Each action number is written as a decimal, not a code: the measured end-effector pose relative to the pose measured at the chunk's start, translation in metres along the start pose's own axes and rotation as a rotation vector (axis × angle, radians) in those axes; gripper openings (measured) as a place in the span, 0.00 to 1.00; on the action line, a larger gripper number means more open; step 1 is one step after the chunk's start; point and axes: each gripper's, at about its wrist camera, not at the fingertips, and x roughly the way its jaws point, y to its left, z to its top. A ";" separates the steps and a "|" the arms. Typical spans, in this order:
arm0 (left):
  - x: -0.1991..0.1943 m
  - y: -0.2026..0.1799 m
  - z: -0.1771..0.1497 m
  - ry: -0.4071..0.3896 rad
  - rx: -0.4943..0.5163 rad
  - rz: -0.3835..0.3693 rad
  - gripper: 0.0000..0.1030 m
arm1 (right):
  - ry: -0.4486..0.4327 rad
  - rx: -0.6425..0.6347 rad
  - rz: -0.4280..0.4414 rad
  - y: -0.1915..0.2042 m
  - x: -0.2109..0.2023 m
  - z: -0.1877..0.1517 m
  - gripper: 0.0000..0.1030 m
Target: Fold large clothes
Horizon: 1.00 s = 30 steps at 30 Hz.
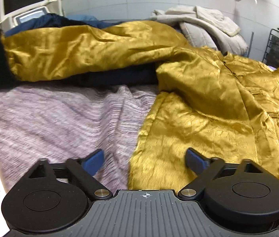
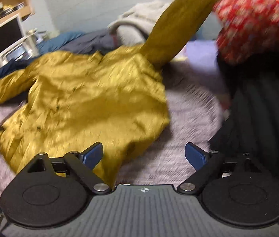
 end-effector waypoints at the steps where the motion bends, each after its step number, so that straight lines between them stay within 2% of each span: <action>1: 0.007 0.000 0.004 0.008 0.006 -0.012 1.00 | 0.018 0.004 0.008 0.000 0.006 -0.004 0.88; 3: 0.020 -0.007 0.006 0.028 0.036 -0.012 1.00 | 0.053 0.009 0.071 0.002 0.019 -0.009 0.87; 7: 0.030 -0.019 0.004 0.010 0.070 -0.002 1.00 | 0.050 0.031 0.147 0.014 0.043 -0.013 0.88; 9: 0.031 -0.023 0.004 0.015 0.039 -0.044 0.92 | 0.031 0.063 0.160 0.019 0.053 -0.010 0.87; 10: 0.031 -0.026 0.005 0.015 0.032 -0.054 0.82 | 0.024 0.073 0.169 0.022 0.058 -0.008 0.84; 11: 0.030 -0.030 0.005 0.013 0.036 -0.048 0.76 | 0.023 0.084 0.182 0.025 0.062 -0.006 0.69; 12: 0.029 -0.034 0.005 0.012 0.043 -0.043 0.71 | 0.035 0.108 0.206 0.028 0.066 -0.003 0.49; 14: 0.021 -0.039 0.008 0.001 0.034 -0.057 0.59 | 0.070 0.195 0.274 0.027 0.072 0.001 0.26; 16: 0.006 -0.041 0.014 -0.033 0.007 -0.066 0.53 | 0.060 0.271 0.300 0.027 0.068 0.003 0.22; 19: -0.031 -0.041 0.028 -0.095 -0.027 -0.085 0.49 | 0.016 0.332 0.344 0.025 0.045 0.015 0.17; 23: -0.090 -0.036 0.043 -0.172 -0.094 -0.107 0.47 | -0.051 0.387 0.446 0.014 -0.018 0.043 0.16; 25: -0.120 -0.034 0.046 -0.204 -0.120 -0.121 0.47 | -0.079 0.366 0.474 0.012 -0.055 0.056 0.16; 27: -0.145 -0.037 0.044 -0.218 -0.127 -0.114 0.47 | -0.096 0.330 0.473 0.013 -0.088 0.066 0.15; 30: -0.171 -0.040 0.033 -0.195 -0.134 -0.113 0.47 | -0.092 0.354 0.485 0.008 -0.121 0.066 0.15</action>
